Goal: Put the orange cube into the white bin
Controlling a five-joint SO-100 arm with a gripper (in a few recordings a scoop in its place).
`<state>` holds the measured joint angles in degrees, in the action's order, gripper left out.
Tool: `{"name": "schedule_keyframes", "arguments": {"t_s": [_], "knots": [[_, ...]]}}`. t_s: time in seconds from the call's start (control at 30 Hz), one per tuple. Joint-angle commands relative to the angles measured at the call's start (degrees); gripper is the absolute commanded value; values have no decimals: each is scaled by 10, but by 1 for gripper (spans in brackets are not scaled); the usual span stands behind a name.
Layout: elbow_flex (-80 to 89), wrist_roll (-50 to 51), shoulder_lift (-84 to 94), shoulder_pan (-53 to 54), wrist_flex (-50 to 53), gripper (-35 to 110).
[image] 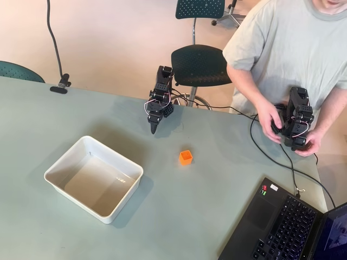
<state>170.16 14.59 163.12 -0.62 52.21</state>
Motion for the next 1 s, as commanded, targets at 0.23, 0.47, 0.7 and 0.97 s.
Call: {"name": "schedule_keyframes", "arguments": {"t_s": [0.23, 0.47, 0.7, 0.97], "knots": [[-3, -3, -3, 2, 2, -3], [-3, -3, -3, 2, 2, -3], [-2, -4, -3, -5, 2, -3], [4, -4, 6, -4, -8, -3]]}}
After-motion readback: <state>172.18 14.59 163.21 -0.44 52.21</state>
